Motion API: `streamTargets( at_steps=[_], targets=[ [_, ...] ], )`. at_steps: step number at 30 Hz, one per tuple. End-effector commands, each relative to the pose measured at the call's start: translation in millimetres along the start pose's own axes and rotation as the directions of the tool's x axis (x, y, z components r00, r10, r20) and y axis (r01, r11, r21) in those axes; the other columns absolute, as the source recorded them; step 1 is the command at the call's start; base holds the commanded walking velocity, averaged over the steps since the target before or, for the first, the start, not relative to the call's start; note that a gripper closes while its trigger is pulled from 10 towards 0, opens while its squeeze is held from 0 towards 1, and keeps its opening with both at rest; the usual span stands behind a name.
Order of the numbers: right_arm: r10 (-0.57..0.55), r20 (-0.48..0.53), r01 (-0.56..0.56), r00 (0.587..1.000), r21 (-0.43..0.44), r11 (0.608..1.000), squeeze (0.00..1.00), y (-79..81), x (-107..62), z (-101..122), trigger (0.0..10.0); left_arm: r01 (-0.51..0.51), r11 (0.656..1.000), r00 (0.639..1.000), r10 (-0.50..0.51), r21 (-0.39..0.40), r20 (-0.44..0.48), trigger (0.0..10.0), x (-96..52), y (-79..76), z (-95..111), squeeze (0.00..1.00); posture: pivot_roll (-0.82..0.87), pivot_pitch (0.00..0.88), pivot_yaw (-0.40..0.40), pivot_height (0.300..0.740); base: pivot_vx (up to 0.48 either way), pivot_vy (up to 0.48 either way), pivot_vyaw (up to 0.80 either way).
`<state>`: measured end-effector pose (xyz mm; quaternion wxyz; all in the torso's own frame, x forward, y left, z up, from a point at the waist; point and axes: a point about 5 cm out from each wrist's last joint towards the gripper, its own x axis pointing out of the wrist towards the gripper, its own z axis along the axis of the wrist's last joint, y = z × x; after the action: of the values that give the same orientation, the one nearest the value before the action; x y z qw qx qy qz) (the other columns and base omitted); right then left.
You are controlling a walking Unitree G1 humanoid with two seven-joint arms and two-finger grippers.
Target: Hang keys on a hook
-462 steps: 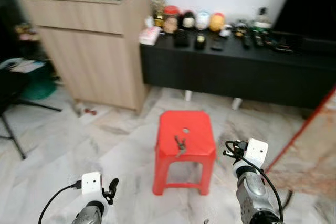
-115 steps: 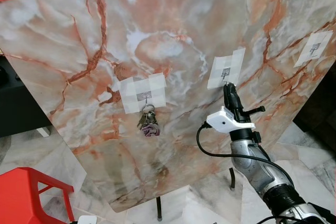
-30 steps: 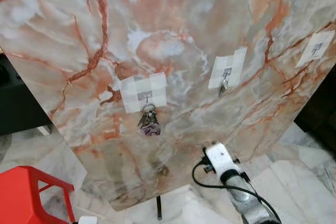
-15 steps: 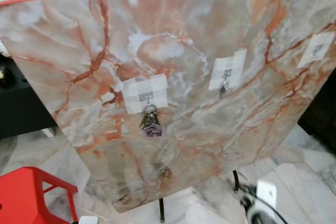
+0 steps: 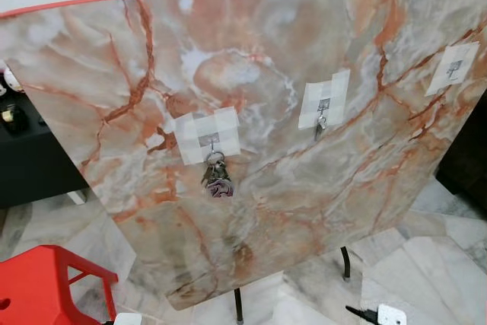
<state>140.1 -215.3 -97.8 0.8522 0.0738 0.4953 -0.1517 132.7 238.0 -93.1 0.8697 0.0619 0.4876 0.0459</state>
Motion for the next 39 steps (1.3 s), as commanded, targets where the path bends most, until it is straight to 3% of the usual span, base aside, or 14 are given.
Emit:
streamTargets(
  at_steps=[1,16,21,33,39],
  targets=[
    [0.012,0.021,-0.011,1.000,-0.026,1.000,0.00,3.2,0.2,3,10.0,-0.004,1.000,1.000,0.004,0.024,-0.028,10.0,-1.0,2.3,-5,0.00,-0.04,0.000,0.007,0.740,0.000,0.000,0.79],
    [0.031,-0.001,-0.031,1.000,-0.055,0.998,0.00,12.1,-0.2,-2,10.0,-0.008,0.999,0.999,0.010,0.052,-0.039,10.0,-0.9,4.7,-5,0.00,-0.03,0.000,0.013,0.740,0.000,0.000,0.80],
    [0.029,0.004,-0.028,1.000,-0.057,0.998,0.00,12.9,0.2,0,10.0,-0.002,0.999,1.000,0.002,0.053,0.000,10.0,0.8,1.9,4,0.00,-0.03,0.000,0.010,0.740,0.000,0.000,0.80],
    [0.018,0.022,-0.018,1.000,-0.028,0.999,0.00,12.3,1.5,9,10.0,0.005,0.999,0.999,-0.004,0.033,-0.032,10.0,3.6,-7.1,7,0.00,-0.03,0.000,-0.009,0.740,0.000,0.120,0.00],
    [0.018,0.018,-0.018,1.000,-0.025,1.000,0.00,11.5,1.4,8,10.0,0.011,0.999,1.000,-0.011,0.033,0.004,10.0,3.5,-10.5,10,0.00,-0.03,0.000,-0.009,0.740,0.000,0.288,0.00]
  ],
)
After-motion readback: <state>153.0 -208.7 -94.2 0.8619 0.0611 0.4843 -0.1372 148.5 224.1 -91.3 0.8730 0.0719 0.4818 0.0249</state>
